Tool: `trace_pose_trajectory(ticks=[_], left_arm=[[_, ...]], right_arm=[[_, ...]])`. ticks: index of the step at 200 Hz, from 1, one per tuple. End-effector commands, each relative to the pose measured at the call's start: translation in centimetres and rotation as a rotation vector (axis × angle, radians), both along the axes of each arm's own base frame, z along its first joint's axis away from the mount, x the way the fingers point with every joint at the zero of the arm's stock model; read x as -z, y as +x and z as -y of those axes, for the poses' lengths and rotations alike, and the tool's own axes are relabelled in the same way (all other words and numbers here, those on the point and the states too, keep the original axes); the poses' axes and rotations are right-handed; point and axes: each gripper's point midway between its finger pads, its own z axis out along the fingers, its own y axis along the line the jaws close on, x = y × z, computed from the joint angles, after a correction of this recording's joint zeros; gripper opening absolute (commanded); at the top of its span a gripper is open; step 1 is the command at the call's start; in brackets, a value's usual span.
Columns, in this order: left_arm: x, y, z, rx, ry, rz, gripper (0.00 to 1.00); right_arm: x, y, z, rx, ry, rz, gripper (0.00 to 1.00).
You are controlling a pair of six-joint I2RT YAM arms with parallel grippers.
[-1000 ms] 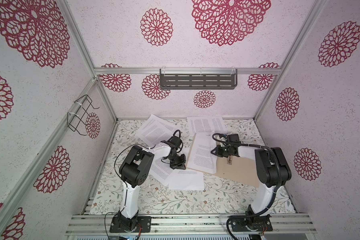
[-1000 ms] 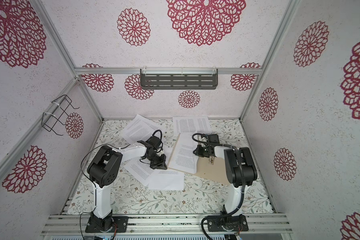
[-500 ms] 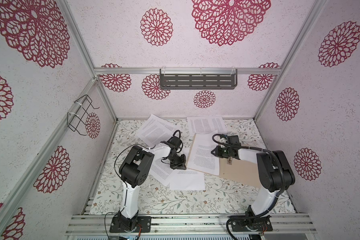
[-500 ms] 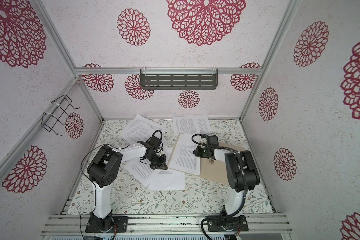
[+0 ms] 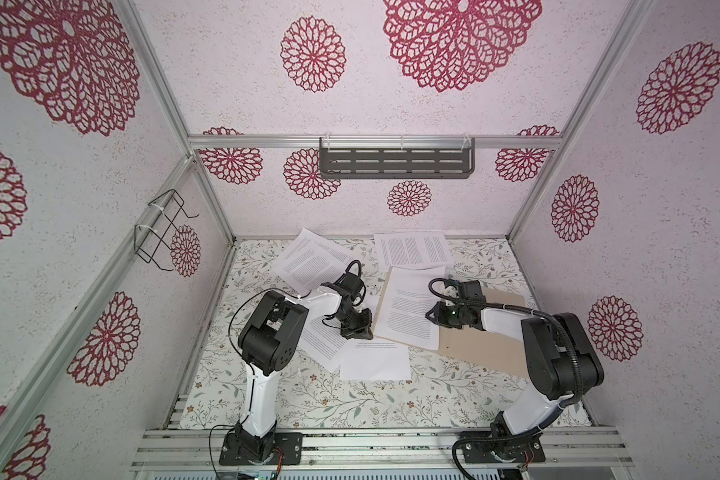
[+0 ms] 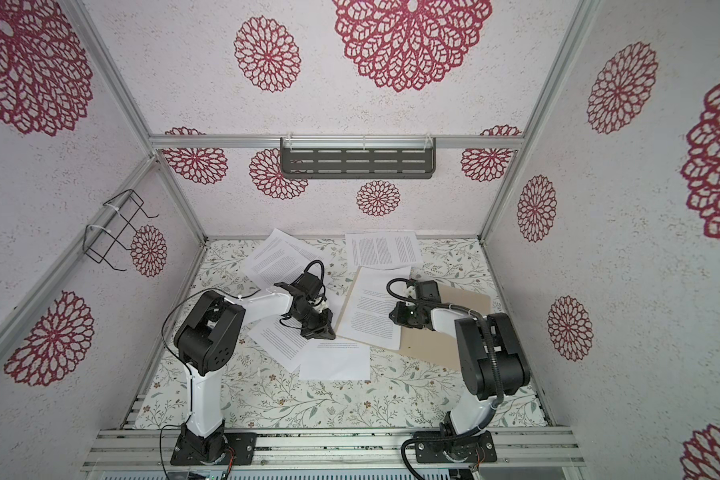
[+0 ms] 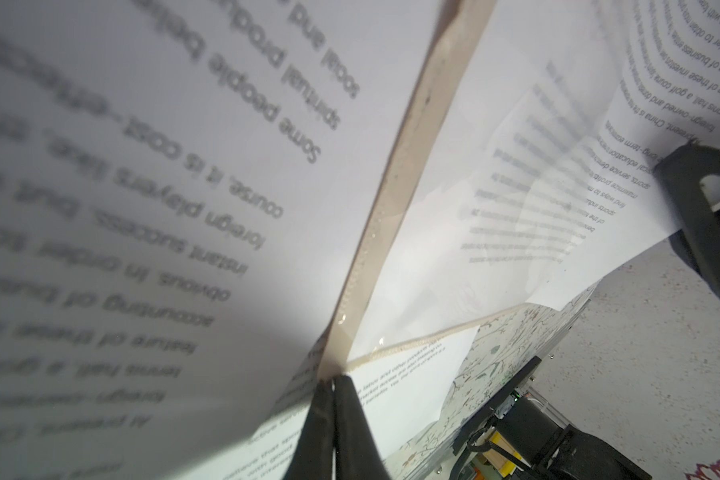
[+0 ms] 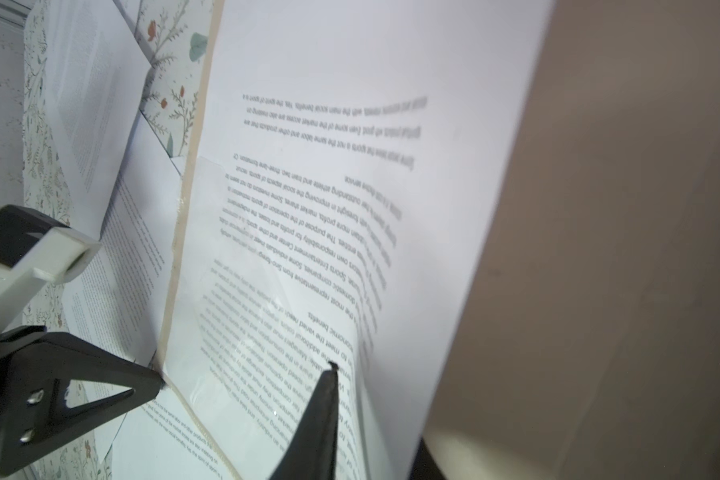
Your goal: Put the files into the folder
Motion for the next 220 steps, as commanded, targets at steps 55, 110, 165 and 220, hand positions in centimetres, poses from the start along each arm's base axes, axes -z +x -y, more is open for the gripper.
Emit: trace_pose_trajectory(ticks=[55,110,165,220], left_arm=[[1.3,-0.8,-0.5,-0.001,0.035,-0.022,0.08],[1.5,-0.7,-0.6,-0.003,0.036,-0.028,0.08],[1.6,-0.7,-0.5,-0.002,0.038,-0.030,0.07],[1.8,-0.7,-0.5,-0.001,0.036,-0.034,0.07]], right_arm=[[-0.7,-1.3,0.3,0.026,-0.026,0.012,0.17],[-0.2,-2.2,0.6,0.033,-0.035,-0.010,0.15],[0.2,-2.9,0.8,0.043,-0.032,-0.020,0.13],[0.6,-2.8,-0.1,0.015,-0.020,-0.017,0.00]])
